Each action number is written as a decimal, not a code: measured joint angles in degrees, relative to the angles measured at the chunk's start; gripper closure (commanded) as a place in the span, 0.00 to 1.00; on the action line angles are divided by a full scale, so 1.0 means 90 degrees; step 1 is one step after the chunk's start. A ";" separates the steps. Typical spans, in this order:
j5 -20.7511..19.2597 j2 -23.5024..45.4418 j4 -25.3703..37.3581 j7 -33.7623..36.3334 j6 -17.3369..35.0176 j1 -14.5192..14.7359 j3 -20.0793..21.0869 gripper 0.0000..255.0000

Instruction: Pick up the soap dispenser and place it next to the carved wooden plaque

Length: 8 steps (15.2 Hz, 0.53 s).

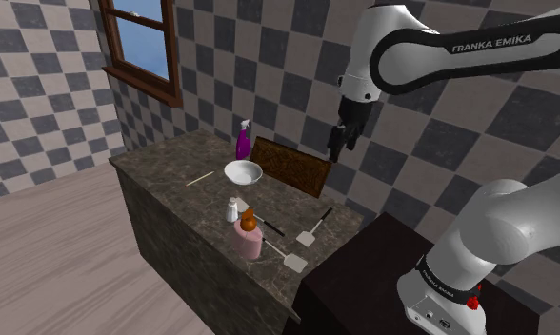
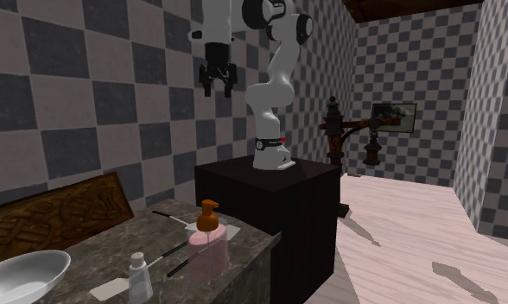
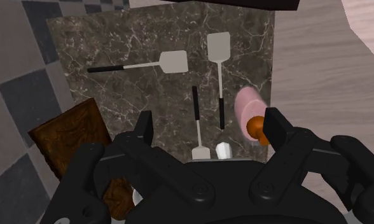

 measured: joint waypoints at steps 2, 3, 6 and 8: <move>0.0032 0.0362 -0.0058 0.0146 0.0414 0.0018 0.0154 0.00; 0.0043 0.0531 -0.0091 0.0216 0.0614 0.0027 0.0225 0.00; 0.0031 0.1168 -0.0178 0.0454 0.1321 0.0031 0.0459 0.00; -0.0021 0.1646 -0.0127 0.0657 0.1738 0.0026 0.0631 0.00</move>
